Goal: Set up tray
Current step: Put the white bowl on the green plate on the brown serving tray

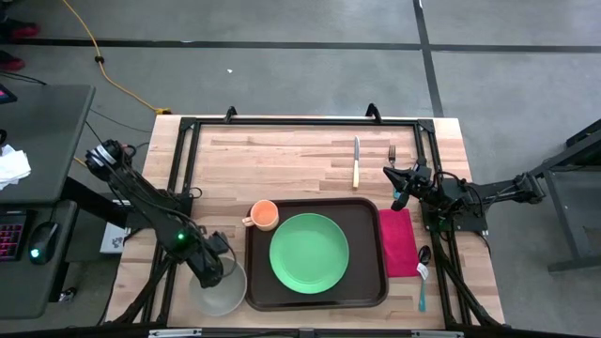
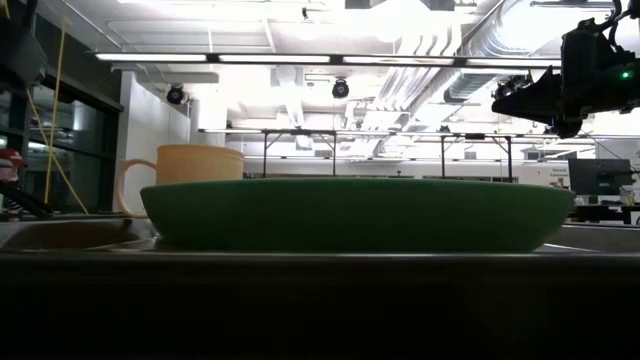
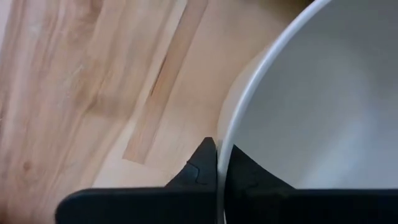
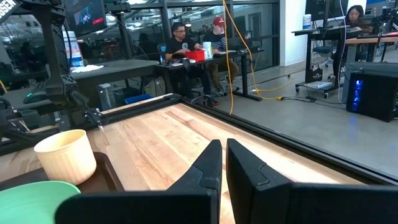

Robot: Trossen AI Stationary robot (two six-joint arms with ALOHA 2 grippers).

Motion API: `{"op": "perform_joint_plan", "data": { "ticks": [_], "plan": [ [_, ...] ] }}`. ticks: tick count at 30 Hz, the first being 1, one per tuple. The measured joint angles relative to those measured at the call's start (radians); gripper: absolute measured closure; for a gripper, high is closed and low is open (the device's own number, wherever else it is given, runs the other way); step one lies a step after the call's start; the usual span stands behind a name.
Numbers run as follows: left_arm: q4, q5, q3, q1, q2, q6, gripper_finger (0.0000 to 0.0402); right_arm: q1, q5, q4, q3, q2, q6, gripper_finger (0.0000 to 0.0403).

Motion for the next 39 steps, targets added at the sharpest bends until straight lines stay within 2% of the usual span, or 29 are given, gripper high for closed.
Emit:
{"op": "perform_joint_plan", "data": {
  "ticks": [4, 16, 29, 39],
  "plan": [
    [-0.009, -0.004, -0.001, 0.0, -0.026, -0.007, 0.0386, 0.0, 0.0, 0.0, 0.0, 0.0, 0.001, 0.0402],
    [-0.072, 0.009, -0.002, 0.0, -0.135, -0.069, 0.0386, 0.0, 0.0, 0.0, 0.0, 0.0, -0.001, 0.0402],
    [-0.029, -0.032, -0.002, 0.0, -0.28, -0.113, 0.0386, 0.0, 0.0, 0.0, 0.0, 0.0, -0.002, 0.0402],
    [-0.115, -0.088, 0.152, 0.0, -0.289, -0.12, 0.0386, 0.0, 0.008, -0.001, 0.0, 0.0, -0.003, 0.0402]
  ]
}}
